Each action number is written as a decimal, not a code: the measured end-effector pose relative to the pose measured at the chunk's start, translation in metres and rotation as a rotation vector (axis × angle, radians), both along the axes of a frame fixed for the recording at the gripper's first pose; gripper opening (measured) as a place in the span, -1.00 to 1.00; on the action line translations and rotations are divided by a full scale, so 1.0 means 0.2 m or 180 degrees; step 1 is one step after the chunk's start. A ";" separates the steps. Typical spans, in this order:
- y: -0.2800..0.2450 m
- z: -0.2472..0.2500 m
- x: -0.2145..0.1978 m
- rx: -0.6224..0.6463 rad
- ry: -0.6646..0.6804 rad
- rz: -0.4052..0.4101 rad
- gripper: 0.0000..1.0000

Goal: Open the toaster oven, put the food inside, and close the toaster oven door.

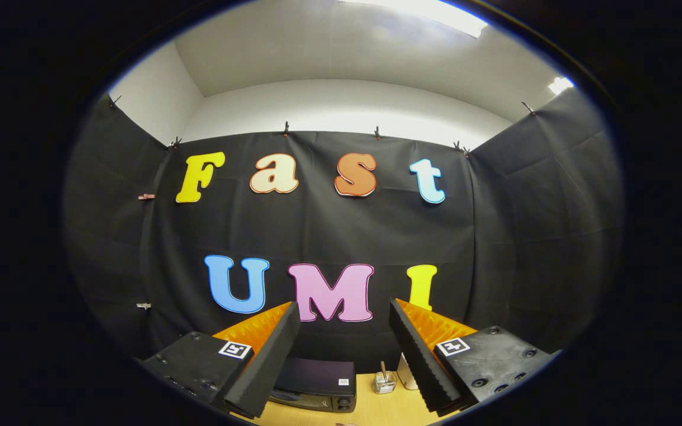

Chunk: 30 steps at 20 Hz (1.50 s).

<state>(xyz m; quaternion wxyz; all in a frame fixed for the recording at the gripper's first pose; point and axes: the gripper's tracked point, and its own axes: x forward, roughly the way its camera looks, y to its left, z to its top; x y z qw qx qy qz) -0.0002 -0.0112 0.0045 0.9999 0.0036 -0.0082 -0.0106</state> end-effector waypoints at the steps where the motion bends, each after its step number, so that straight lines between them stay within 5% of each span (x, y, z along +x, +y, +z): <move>1: 0.00 0.00 0.00 0.0005 0.0003 0.0004 0.94; 14: 0.20 -0.31 0.17 0.0147 0.0290 0.0167 0.97; 23: 0.57 -1.05 0.34 0.0507 0.0823 0.0043 0.97; 30: 0.70 -1.71 0.43 0.0321 0.1273 0.0023 0.98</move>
